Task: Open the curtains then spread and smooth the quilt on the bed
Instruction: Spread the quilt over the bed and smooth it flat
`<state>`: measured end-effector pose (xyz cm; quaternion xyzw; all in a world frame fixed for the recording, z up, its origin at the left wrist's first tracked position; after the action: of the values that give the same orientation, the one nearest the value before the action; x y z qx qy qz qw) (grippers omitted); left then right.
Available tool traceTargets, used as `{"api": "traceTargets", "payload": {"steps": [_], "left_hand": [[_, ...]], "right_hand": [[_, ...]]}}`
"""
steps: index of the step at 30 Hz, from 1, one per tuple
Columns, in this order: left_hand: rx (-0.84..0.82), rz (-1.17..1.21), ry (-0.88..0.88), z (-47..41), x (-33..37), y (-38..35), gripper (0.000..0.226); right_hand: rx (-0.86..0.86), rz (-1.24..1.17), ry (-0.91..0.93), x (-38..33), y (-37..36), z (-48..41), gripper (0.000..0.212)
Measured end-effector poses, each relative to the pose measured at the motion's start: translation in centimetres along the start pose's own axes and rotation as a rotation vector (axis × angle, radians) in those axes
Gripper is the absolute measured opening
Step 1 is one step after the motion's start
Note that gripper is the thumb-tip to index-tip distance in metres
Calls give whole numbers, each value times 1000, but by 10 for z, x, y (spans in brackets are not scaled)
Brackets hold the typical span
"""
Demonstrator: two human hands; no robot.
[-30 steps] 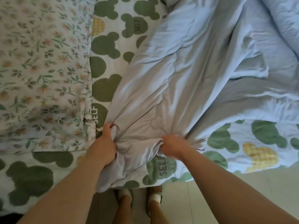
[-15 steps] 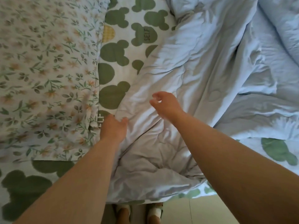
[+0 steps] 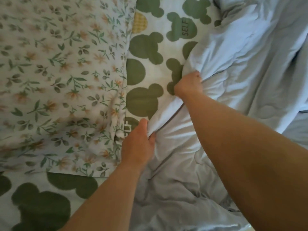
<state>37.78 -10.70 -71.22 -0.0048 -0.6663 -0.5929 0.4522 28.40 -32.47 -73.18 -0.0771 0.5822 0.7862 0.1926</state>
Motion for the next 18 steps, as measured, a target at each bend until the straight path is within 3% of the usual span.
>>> {"api": "traceTargets", "payload": {"steps": [3, 6, 9, 13, 16, 18], "left_hand": [[-1, 0, 1, 0, -2, 3, 18], [31, 28, 67, 1, -11, 13, 18], [129, 58, 204, 3, -33, 37, 18], [258, 20, 340, 15, -72, 74, 18], [229, 57, 443, 31, -85, 81, 20], [245, 90, 530, 41, -88, 84, 26]], "right_hand": [[57, -129, -28, -1, 8, -5, 63], [12, -265, 54, -37, 2, 5, 58], [-159, -466, 184, -104, -18, 33, 50], [-425, -497, 394, -182, -50, 96, 43], [-595, -551, 356, -176, -69, 111, 53], [-695, -654, 292, -157, -70, 114, 41]]}}
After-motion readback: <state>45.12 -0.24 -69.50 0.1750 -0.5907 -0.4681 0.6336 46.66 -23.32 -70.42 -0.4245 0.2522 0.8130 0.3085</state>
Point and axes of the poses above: each hand's wrist, its own z-axis away from the middle knuckle, its own y-axis out of the back of the hand, x = y × z, the point moved 8 cm from there along -z, towards the middle knuckle, and after that the axes turned 10 degrees about x, right-handed, at the moved point
